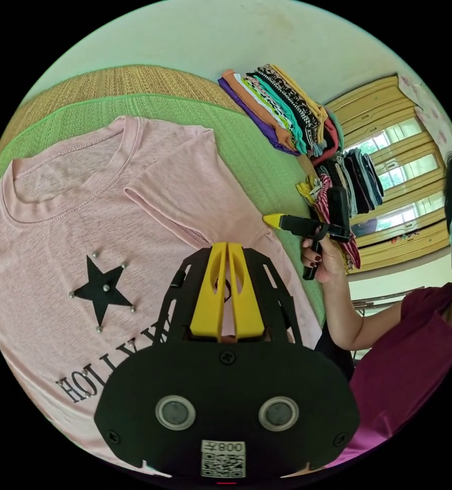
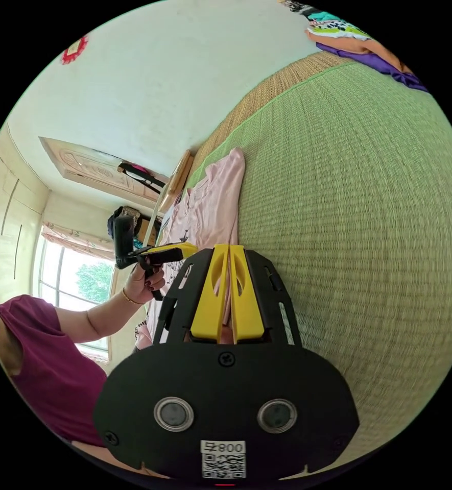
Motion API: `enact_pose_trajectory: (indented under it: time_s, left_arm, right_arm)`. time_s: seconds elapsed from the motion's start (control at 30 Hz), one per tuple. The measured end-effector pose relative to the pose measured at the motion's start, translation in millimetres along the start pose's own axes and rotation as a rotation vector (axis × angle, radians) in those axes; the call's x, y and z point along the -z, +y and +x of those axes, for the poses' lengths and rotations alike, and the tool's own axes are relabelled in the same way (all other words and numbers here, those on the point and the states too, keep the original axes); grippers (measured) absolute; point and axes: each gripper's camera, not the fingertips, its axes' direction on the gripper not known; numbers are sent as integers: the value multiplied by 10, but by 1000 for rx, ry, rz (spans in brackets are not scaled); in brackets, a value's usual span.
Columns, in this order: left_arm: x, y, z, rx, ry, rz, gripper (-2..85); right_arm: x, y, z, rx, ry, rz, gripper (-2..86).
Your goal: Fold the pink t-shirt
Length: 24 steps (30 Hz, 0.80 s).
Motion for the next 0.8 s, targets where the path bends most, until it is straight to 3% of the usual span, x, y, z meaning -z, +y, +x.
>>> enact_pose_trajectory:
  time_s: [0.23, 0.5, 0.8]
  left_arm:
    - [89, -459, -89, -68, -21, 74, 1]
    - [-210, -1025, -376, -65, -151, 1, 1]
    - [127, -470, -481, -130, -105, 58, 1]
  right_arm:
    - [117, 32, 54, -5, -50, 61, 1]
    - [-107, -123, -370, 120, 134, -47, 1]
    - [53, -193, -298, 60, 91, 3, 0]
